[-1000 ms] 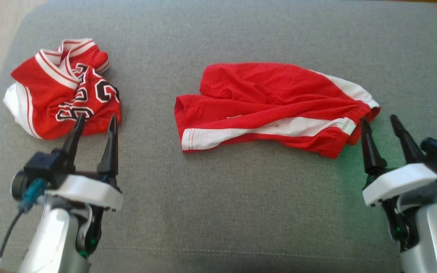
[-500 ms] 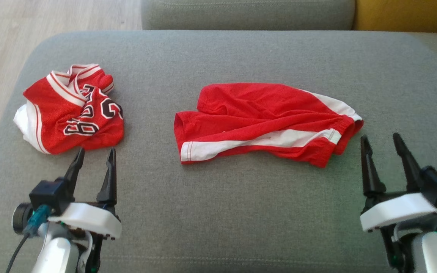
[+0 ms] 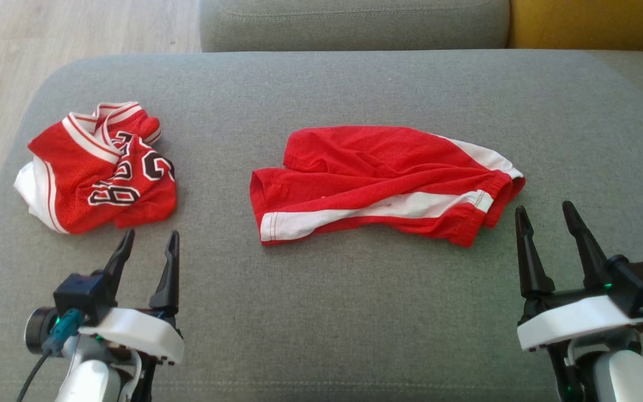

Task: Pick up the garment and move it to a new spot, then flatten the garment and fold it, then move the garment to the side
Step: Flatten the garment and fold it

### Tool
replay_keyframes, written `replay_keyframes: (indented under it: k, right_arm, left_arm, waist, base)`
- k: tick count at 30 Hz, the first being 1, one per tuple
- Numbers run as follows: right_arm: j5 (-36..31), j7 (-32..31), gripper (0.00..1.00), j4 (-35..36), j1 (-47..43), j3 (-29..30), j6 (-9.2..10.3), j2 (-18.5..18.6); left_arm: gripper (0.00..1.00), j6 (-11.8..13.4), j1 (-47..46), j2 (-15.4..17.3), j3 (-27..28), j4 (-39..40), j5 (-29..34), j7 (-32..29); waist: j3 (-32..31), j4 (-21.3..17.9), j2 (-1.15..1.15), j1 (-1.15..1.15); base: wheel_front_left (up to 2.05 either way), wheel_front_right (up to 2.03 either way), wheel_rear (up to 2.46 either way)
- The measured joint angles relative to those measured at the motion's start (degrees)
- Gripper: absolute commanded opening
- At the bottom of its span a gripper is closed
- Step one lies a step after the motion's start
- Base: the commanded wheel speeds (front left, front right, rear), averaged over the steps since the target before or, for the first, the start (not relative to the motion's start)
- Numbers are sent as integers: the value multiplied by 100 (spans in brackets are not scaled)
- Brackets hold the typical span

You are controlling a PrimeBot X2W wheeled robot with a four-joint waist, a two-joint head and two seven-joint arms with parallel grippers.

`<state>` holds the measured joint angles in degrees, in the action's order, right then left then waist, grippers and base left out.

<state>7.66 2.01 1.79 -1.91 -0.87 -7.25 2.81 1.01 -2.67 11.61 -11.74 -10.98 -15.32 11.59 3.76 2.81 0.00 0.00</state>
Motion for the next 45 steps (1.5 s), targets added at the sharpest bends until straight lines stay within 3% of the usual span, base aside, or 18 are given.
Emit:
replay_keyframes:
  k: [10, 17, 27, 33, 40, 41, 42, 43, 44, 45]
  right_arm:
    - [34, 0, 100, -1, 2, 0, 0, -7]
    - [51, 0, 100, 11, 48, -34, 0, -8]
    - [92, 2, 100, -29, 352, -235, 0, -9]
    - [93, 53, 100, -63, 419, -247, 0, -9]
    - [94, 60, 100, -130, 465, -230, 0, -9]
    - [94, 60, 100, -134, 477, -221, 0, -9]
    - [94, 60, 100, -136, 483, -213, 0, -9]
    - [94, 60, 100, -144, 483, -209, 0, -9]
    - [94, 60, 100, -157, 482, -204, 0, -9]
    - [94, 60, 100, -164, 482, -197, 0, -9]
  left_arm:
    - [100, -24, -27, 93, -89, 29, 1, -48]
    - [100, -309, -646, 48, -427, -102, -34, -322]
    - [100, -743, -1504, -300, -1059, -1276, -471, -1154]
    - [100, -806, -1815, -312, -1206, -1929, -748, -1404]
    - [100, -808, -1923, -294, -1234, -2205, -822, -1272]
    - [87, -808, -1923, -291, -1245, -2212, -822, -1263]
    - [62, -808, -1923, -289, -1259, -2208, -822, -1217]
    - [26, -808, -1923, -285, -1280, -2206, -822, -1199]
    - [0, -808, -1923, -282, -1303, -2199, -824, -1199]
    - [0, -808, -1922, -275, -1335, -2191, -825, -1199]
  waist:
    - [34, 33, 0, 0]
    - [242, -7, 0, 0]
    - [584, -326, 0, 0]
    - [770, -531, 0, 0]
    - [832, -614, 0, 0]
    - [828, -607, 0, 0]
    - [825, -599, 0, 0]
    - [822, -590, 0, 0]
    - [816, -578, 0, 0]
    - [812, -563, 0, 0]
  base:
    - [0, 0, 0]
    - [0, 0, 0]
    - [0, 0, 0]
    - [0, 0, 0]
    - [0, 0, 0]
    - [0, 0, 0]
    - [0, 0, 0]
    - [0, 0, 0]
    - [0, 0, 0]
    - [0, 0, 0]
